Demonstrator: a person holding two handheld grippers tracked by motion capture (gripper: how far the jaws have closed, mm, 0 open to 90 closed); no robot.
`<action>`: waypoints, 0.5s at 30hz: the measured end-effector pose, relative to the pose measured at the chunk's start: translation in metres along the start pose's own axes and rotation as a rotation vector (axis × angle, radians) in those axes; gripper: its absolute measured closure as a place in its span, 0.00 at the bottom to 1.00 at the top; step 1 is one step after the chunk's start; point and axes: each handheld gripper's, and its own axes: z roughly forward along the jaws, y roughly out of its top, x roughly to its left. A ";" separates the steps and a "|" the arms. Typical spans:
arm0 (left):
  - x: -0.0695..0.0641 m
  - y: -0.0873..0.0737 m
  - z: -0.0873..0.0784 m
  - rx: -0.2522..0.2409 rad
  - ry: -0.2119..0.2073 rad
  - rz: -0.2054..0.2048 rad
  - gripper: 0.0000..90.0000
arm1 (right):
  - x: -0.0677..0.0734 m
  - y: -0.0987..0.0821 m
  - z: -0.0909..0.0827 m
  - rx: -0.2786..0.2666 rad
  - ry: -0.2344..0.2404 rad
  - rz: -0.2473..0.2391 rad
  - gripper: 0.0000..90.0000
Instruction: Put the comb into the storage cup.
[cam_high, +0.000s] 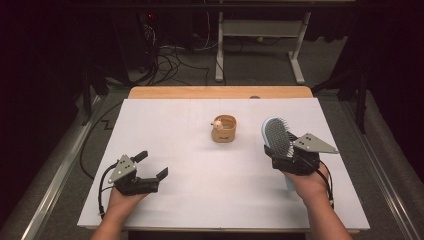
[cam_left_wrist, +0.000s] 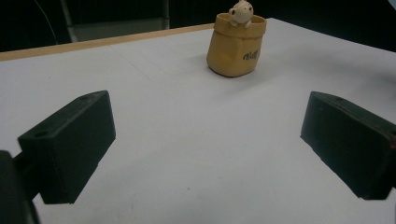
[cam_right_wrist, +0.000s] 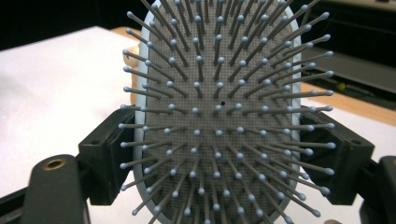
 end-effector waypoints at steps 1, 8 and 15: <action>0.000 0.000 0.000 0.000 0.000 0.000 0.04 | 0.000 0.000 0.000 0.000 0.000 0.000 0.23; -0.001 0.000 0.000 -0.003 -0.002 -0.004 0.04 | 0.006 0.003 -0.002 -0.049 0.012 -0.004 0.23; 0.000 0.001 0.000 -0.010 0.008 -0.010 0.04 | 0.014 0.006 -0.001 -0.105 0.001 -0.019 0.23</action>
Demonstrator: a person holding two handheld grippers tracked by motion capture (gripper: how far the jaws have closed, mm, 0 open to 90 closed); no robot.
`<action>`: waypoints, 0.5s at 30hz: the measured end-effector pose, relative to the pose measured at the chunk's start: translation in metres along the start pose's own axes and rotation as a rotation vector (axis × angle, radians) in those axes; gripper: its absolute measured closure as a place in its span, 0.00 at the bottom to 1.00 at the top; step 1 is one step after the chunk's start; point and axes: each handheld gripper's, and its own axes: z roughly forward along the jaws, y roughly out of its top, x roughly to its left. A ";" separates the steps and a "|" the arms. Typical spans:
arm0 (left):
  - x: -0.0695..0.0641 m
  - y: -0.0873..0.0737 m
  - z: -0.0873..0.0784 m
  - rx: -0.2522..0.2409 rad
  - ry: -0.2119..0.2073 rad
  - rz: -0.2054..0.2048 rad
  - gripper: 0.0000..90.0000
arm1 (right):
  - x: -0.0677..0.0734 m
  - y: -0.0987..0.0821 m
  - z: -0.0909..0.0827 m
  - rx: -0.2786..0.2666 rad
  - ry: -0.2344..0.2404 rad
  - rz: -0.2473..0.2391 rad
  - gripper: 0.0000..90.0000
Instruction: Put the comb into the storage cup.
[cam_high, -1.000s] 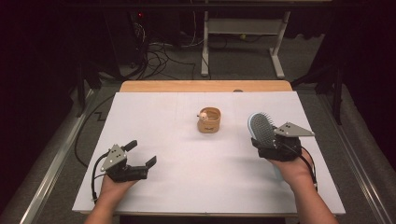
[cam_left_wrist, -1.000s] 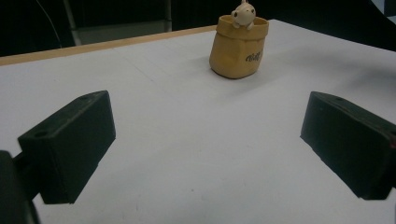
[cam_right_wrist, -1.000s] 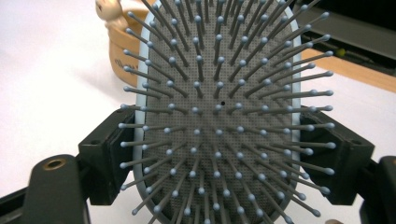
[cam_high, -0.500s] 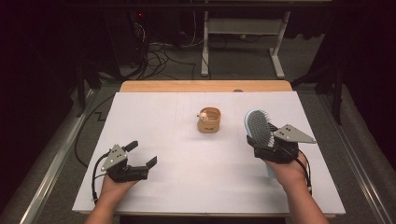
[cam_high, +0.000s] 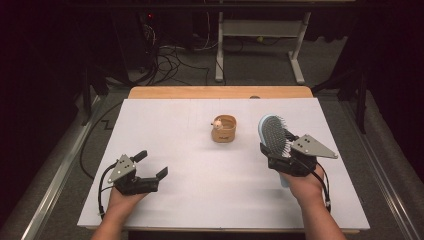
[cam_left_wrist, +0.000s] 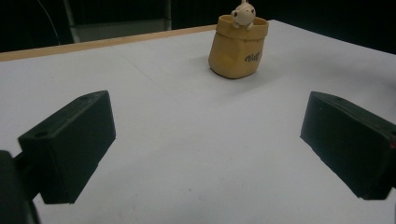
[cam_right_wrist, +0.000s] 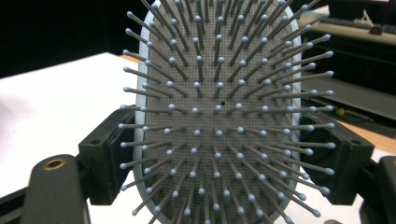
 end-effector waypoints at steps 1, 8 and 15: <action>0.000 0.000 0.000 0.000 -0.002 -0.002 0.04 | 0.001 0.000 0.000 -0.009 -0.001 -0.002 0.23; -0.001 0.000 0.000 0.006 -0.003 0.003 0.04 | 0.008 0.002 0.005 -0.032 0.024 0.008 0.23; -0.001 0.000 0.001 0.007 -0.004 0.004 0.04 | 0.018 0.000 0.011 -0.050 0.043 0.014 0.23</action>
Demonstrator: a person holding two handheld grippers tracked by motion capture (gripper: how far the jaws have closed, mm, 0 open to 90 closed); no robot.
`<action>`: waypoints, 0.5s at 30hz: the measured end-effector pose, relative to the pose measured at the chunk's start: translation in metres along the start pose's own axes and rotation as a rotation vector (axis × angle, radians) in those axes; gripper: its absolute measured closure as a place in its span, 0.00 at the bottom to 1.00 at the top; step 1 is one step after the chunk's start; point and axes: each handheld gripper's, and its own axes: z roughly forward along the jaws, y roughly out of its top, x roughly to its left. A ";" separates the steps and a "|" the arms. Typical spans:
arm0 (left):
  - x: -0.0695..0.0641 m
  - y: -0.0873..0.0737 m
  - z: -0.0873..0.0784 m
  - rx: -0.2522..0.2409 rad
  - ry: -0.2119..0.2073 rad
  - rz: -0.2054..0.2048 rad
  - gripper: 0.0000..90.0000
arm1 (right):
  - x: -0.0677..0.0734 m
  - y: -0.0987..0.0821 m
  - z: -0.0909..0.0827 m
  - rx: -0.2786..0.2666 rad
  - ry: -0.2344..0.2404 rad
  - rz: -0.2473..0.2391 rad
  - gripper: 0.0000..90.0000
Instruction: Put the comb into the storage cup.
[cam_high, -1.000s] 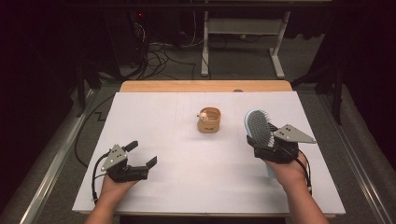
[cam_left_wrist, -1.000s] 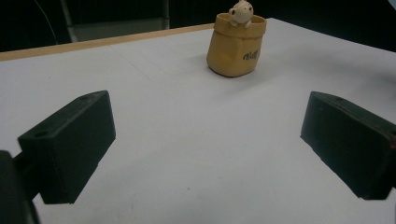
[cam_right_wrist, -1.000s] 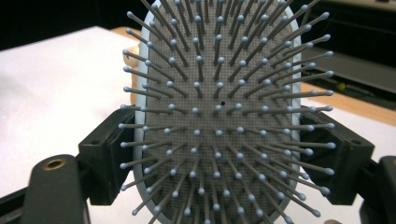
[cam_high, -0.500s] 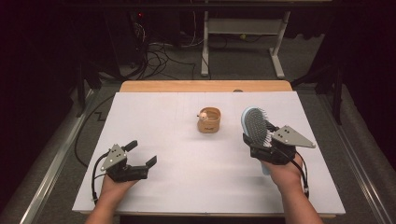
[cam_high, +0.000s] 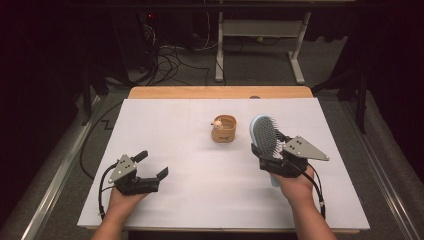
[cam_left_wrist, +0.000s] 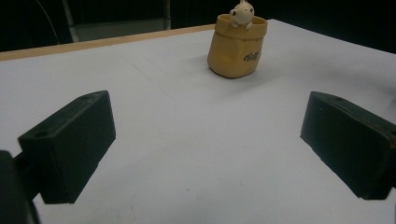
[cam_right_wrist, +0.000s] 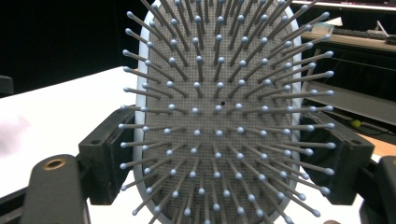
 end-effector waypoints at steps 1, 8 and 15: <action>0.000 0.000 0.000 0.001 0.000 0.001 0.04 | 0.002 0.000 0.001 -0.004 0.007 -0.003 0.23; 0.000 0.000 0.000 0.003 0.005 -0.002 0.04 | 0.014 0.003 0.008 -0.021 0.032 -0.012 0.23; -0.001 -0.001 0.001 0.003 0.023 -0.004 0.04 | 0.026 0.007 0.016 -0.054 0.065 -0.026 0.23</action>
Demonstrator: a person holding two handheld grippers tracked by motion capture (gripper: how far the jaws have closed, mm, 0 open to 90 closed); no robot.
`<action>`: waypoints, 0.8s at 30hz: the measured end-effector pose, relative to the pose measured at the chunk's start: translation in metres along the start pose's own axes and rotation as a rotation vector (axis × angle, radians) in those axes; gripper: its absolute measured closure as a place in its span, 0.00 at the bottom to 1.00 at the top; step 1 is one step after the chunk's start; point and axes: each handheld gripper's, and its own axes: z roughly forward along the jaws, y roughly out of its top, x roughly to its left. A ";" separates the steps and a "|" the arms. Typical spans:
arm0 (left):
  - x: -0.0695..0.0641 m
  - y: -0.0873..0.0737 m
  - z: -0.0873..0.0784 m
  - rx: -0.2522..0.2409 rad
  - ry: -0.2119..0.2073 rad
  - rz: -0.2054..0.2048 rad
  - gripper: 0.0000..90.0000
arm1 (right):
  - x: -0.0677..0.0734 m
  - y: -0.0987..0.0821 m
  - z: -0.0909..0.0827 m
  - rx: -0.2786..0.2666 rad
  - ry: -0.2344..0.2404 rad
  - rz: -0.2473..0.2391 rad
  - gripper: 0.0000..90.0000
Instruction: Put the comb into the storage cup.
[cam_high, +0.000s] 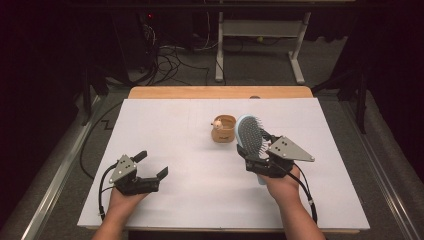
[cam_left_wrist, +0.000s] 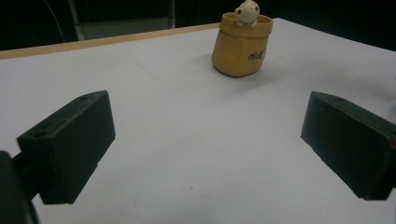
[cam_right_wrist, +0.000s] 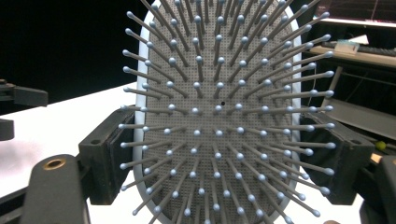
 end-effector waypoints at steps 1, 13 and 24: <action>0.000 0.000 0.000 0.000 0.000 0.000 0.04 | 0.002 -0.001 0.001 -0.004 0.003 -0.003 0.23; -0.010 0.004 0.012 0.016 -0.004 0.005 0.04 | 0.008 -0.014 0.001 0.014 0.030 0.001 0.23; -0.025 0.027 0.029 0.036 -0.027 0.055 0.02 | 0.010 -0.013 -0.001 -0.003 0.024 -0.005 0.23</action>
